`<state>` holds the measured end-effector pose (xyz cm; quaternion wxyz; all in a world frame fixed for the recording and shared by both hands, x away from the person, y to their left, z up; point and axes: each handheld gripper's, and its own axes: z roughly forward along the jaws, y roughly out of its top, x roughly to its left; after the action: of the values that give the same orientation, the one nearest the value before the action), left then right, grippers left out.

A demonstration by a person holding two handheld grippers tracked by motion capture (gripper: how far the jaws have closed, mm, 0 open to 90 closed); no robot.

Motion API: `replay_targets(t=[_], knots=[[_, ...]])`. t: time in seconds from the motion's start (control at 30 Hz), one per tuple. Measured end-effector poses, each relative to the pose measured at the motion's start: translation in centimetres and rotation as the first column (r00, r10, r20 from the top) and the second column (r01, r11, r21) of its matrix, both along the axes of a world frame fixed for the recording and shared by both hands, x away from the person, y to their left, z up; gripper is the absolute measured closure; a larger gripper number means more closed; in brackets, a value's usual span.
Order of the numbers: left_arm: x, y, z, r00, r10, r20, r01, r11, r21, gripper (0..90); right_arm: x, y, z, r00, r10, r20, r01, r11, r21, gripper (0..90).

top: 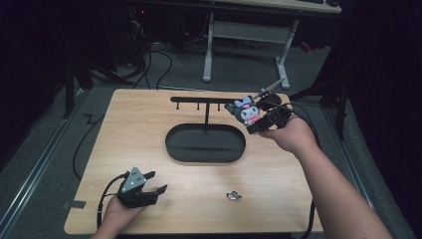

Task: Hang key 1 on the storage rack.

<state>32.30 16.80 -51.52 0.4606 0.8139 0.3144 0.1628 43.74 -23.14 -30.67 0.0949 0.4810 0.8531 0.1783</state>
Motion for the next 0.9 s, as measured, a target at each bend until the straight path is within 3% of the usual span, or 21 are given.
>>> replay_targets(t=[0.43,0.9], knots=[[0.0,0.0,0.0,1.0,-0.006,0.0,0.006,1.0,-0.002,34.4,0.8,-0.1,0.2,0.9993,-0.018,0.032,0.019,1.0,-0.009,49.2],[0.0,-0.3,-0.1,0.9999,-0.014,-0.001,0.014,0.9999,0.006,34.5,-0.5,-3.0,-2.4,0.9982,-0.06,0.001,0.06,0.998,0.002,49.2]])
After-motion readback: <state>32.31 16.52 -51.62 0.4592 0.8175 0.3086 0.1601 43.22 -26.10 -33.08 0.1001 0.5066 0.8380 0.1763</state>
